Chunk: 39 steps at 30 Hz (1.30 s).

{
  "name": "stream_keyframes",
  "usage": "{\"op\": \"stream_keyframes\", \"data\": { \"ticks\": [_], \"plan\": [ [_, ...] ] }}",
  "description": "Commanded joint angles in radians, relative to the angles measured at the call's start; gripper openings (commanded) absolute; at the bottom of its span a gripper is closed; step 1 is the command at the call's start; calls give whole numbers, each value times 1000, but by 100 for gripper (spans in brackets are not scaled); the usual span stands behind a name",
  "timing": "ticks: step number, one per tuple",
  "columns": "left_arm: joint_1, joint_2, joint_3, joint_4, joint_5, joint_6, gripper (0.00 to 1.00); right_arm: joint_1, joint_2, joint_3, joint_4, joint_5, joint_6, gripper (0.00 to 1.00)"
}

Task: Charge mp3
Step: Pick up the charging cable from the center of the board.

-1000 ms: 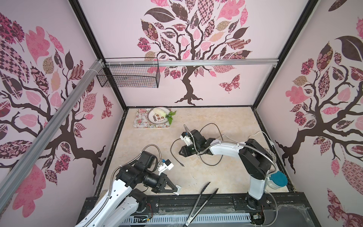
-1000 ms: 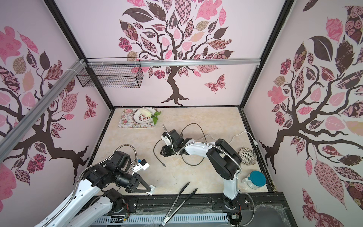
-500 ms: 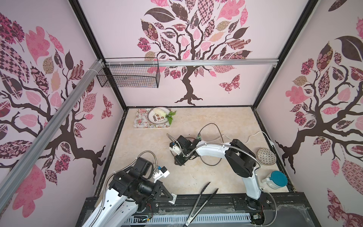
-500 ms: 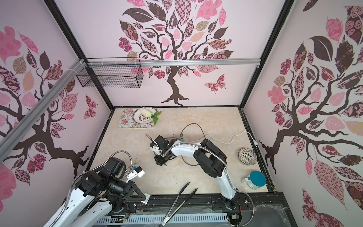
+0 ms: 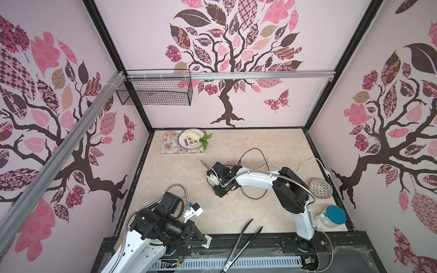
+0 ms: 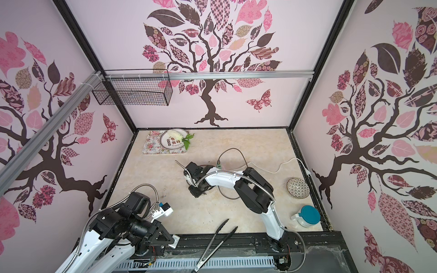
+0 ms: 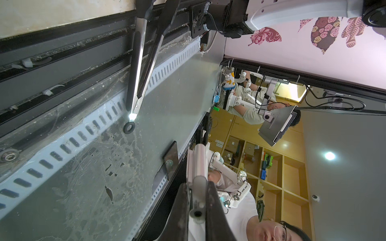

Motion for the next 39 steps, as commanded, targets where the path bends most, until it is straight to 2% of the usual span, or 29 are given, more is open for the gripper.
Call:
{"op": "stream_keyframes", "data": {
  "ticks": [1, 4, 6, 12, 15, 27, 39],
  "plan": [
    [-1, -25, -25, 13, -3, 6, 0, 4, -34, 66, -73, 55, -33, 33],
    [-1, -31, -28, 19, -4, 7, 0, 4, -52, 78, -66, -15, -32, 33],
    [-2, -32, -31, 19, -4, 14, 0, 2, -59, 85, -65, -12, -21, 36],
    [-1, -21, -17, 14, -5, 38, 0, 3, 19, 155, -212, 192, -64, 41],
    [-2, -21, -13, 3, -10, 51, 0, 3, 26, 135, -239, 258, -88, 41],
    [-1, -50, -32, 6, -15, 33, 0, 32, 90, 175, -269, 165, -121, 38],
    [-1, -42, -25, -8, -21, 54, 0, 69, 165, 229, -327, 278, -124, 34]
  ]
}}
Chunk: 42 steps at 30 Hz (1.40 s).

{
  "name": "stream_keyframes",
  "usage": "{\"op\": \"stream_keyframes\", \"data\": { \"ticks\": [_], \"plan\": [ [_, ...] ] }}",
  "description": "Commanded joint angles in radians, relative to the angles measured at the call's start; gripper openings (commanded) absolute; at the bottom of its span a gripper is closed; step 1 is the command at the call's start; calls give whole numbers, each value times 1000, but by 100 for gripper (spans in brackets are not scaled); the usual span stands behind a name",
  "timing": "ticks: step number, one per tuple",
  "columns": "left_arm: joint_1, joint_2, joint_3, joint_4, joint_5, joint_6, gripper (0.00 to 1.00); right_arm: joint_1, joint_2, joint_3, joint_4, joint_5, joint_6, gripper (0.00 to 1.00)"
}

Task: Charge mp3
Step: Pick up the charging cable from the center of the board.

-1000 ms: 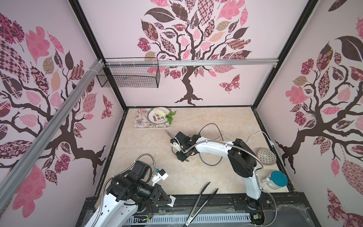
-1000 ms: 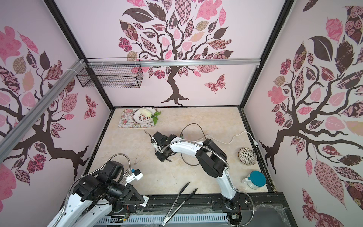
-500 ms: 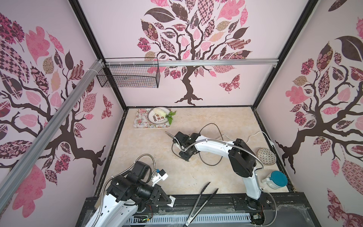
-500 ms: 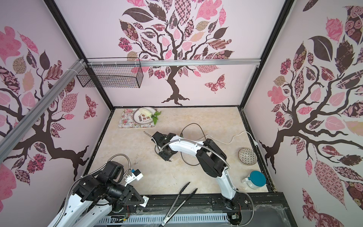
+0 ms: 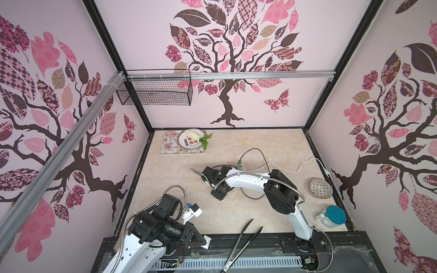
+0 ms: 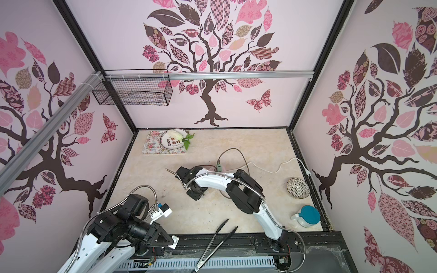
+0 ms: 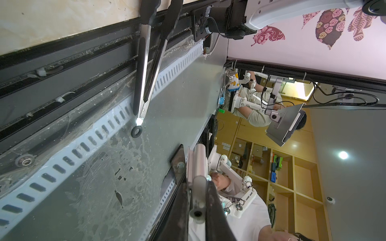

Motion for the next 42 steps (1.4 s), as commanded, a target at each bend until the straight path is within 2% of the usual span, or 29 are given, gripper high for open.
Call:
{"op": "stream_keyframes", "data": {
  "ticks": [1, 6, 8, 13, 20, 23, 29, 32, 34, 36, 38, 40, 42],
  "plan": [
    [-2, 0, -9, -6, 3, 29, 0, -6, 41, 29, -52, 68, -10, 34],
    [-1, 1, -11, -9, -3, 36, 0, -4, 40, 27, -58, 95, -14, 35],
    [-2, 0, -7, -16, -5, 38, 0, -4, 49, 27, -71, 94, -21, 32],
    [-2, 0, 4, -40, -15, 48, 0, -4, 54, 15, -83, 45, -41, 27],
    [-1, 10, 7, -51, -23, 63, 0, 6, 78, 8, -133, 5, -71, 13],
    [-1, 16, 10, -59, -28, 76, 0, 9, 88, 6, -136, -4, -56, 0],
    [-1, -19, 20, -44, -27, 53, 0, -1, 0, -10, -17, -141, 41, 0],
    [-1, -73, 23, 3, -23, -14, 0, -20, -100, -62, 139, -184, 202, 0],
    [-2, -125, 22, 60, -30, -86, 0, -30, -223, -167, 314, -220, 326, 0],
    [-1, -177, 18, 104, -45, -146, 0, -36, -365, -322, 555, -205, 460, 0],
    [-1, -220, 17, 129, -56, -187, 0, -53, -527, -529, 883, -202, 616, 0],
    [-2, -251, 5, 161, -61, -230, 0, -63, -661, -736, 1196, -105, 783, 0],
    [-1, -300, -4, 197, -72, -268, 0, -62, -754, -851, 1341, 14, 896, 0]
  ]
}}
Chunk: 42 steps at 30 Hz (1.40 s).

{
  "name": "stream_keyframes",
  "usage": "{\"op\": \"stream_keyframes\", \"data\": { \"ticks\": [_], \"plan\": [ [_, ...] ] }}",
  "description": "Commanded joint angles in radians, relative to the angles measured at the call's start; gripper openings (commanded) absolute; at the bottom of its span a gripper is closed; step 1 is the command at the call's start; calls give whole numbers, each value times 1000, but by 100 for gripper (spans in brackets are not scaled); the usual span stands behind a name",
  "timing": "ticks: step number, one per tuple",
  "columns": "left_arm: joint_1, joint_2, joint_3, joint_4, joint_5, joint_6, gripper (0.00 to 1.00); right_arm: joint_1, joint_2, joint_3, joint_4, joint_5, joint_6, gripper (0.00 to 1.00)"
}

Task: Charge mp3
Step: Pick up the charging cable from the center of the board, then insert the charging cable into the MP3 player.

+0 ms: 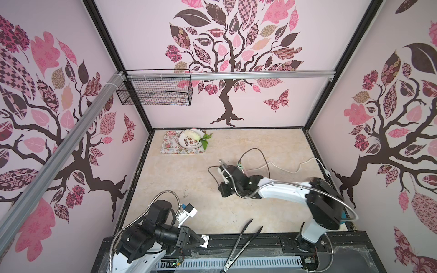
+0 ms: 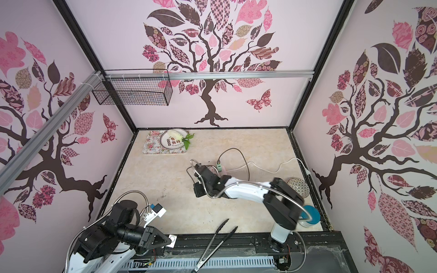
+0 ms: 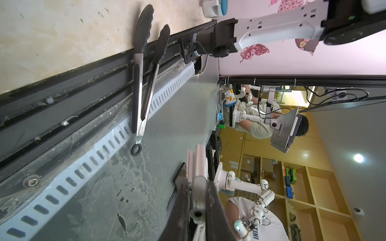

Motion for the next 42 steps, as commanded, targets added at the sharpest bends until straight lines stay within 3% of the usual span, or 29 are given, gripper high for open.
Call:
{"op": "stream_keyframes", "data": {
  "ticks": [1, 3, 7, 13, 16, 18, 22, 27, 29, 32, 37, 42],
  "plan": [
    [-2, -60, -9, 113, -31, -96, 0, -7, -163, -148, 515, 181, 330, 0],
    [-1, -88, -23, 173, -67, -134, 0, 2, -226, -241, 668, 274, 390, 0],
    [0, -148, -60, 373, -138, -257, 0, 11, -317, -331, 796, 387, 481, 0],
    [-2, -221, -90, 704, -316, -408, 0, 111, -390, -464, 1043, 626, 472, 0],
    [-1, -201, -142, 886, -369, -449, 0, 138, -367, -465, 1138, 629, 414, 0],
    [-2, -173, -192, 1041, -365, -495, 0, 152, -344, -452, 1207, 611, 368, 0],
    [-2, -89, -331, 1567, -329, -704, 0, 222, -285, -412, 1401, 614, 140, 0],
    [-3, 39, -348, 1824, -168, -868, 0, 251, -217, -403, 1558, 575, 56, 0],
    [-4, 88, -302, 1697, -42, -848, 0, 251, -215, -414, 1564, 558, 55, 0],
    [-3, 123, -194, 1283, 66, -663, 0, 253, -239, -452, 1550, 504, 44, 0],
    [8, 321, -124, 1342, 241, -615, 0, 258, -318, -523, 1478, 544, 85, 0],
    [115, 592, 48, 1406, 403, -444, 0, 337, -340, -496, 1540, 629, -64, 0]
  ]
}}
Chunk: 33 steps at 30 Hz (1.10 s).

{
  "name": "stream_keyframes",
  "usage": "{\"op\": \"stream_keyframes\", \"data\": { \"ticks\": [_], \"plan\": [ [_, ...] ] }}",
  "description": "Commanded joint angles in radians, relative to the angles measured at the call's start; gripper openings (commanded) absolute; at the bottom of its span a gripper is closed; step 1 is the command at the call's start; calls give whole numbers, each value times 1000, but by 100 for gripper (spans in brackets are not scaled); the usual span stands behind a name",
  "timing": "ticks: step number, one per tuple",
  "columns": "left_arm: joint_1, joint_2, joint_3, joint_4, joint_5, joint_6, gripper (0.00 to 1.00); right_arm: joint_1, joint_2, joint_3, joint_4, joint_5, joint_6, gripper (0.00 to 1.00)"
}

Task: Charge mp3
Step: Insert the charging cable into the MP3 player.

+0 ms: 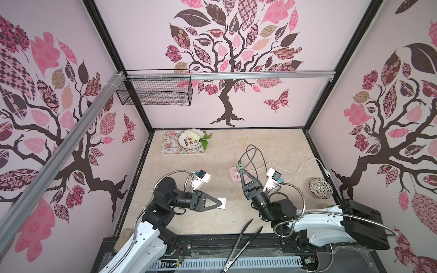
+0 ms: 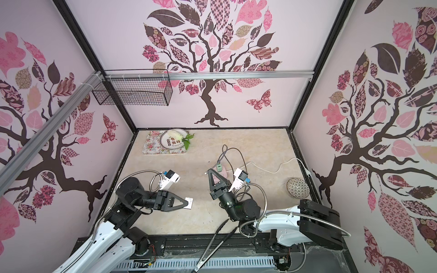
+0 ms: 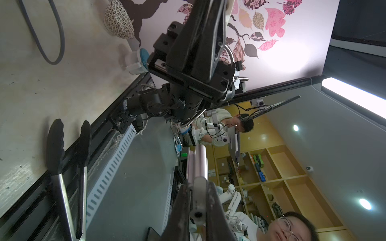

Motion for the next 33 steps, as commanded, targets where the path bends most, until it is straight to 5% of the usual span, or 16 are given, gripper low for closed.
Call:
{"op": "stream_keyframes", "data": {
  "ticks": [1, 6, 12, 22, 33],
  "plan": [
    [66, 142, 154, 64, 169, 134, 0, 37, -26, 42, 97, 47, -118, 0],
    [75, 351, 427, 30, 255, 274, 0, 39, -20, 69, 201, 67, -176, 0],
    [79, 531, 656, 14, 333, 305, 0, 39, -35, 115, 203, 106, -224, 0],
    [124, 671, 790, 38, 293, 310, 0, 39, -70, 199, 203, 3, -314, 0],
    [22, 706, 948, 63, 244, 267, 0, 31, 19, 306, 203, -65, -380, 0]
  ]
}}
